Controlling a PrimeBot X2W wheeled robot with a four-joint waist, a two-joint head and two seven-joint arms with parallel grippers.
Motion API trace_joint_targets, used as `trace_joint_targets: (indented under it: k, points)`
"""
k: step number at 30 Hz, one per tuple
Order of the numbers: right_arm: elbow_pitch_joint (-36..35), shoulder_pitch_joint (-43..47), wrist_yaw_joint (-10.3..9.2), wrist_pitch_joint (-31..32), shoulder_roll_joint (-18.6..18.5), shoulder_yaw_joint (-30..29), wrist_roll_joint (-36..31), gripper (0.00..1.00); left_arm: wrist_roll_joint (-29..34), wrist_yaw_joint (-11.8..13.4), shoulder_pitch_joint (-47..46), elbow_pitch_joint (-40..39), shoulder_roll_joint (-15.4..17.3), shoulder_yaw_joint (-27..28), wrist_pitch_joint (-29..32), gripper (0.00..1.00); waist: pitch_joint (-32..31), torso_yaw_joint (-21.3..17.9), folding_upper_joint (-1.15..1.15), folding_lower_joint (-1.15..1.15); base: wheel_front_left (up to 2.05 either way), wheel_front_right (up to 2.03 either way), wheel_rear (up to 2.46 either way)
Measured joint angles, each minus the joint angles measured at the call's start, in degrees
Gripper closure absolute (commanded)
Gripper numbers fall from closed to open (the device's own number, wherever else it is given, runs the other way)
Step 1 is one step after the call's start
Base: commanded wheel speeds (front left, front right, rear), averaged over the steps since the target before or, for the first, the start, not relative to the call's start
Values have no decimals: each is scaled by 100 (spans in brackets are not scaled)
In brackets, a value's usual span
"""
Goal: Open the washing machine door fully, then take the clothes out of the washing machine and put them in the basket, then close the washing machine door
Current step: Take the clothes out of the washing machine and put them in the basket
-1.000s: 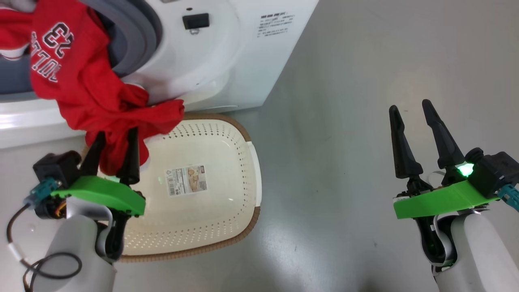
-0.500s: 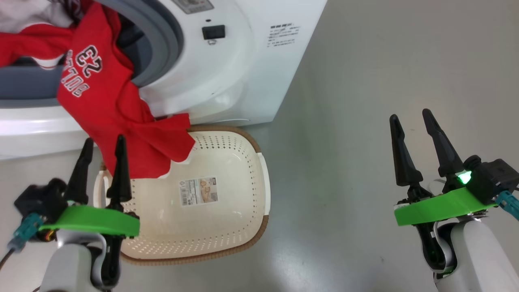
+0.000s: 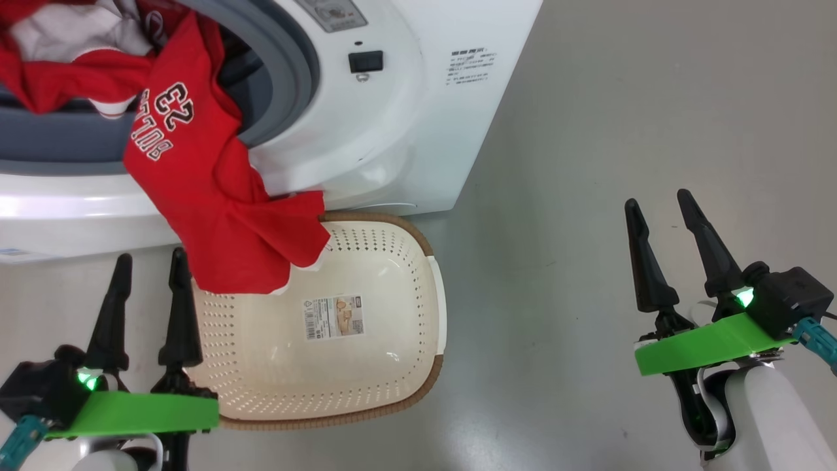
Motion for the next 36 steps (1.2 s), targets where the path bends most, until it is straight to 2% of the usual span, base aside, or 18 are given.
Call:
trace_joint_targets:
  k: [12, 19, 30, 36]
  points:
    - [1, 81, 0, 0, 0, -1, -4, 0, 0, 0, 66, -233, -34, -15, 0, 0, 53, -8, 0, 0, 0, 0, 0]
    - [2, 81, 0, 0, 0, -16, -55, 0, 0, 0, -230, -102, -32, -302, 0, 0, 111, 24, 0, 0, 0, 0, 0]
    - [56, 70, 0, 0, 0, -40, -505, 0, -3, 0, -1582, 895, 333, -710, 0, 0, 234, 42, 0, 0, 0, 0, 0]
    - [60, 37, 0, 0, -1, -11, -516, 0, -57, 0, -2160, 1533, 458, -926, -1, 0, 303, 1, 0, 0, 0, 0, 0]
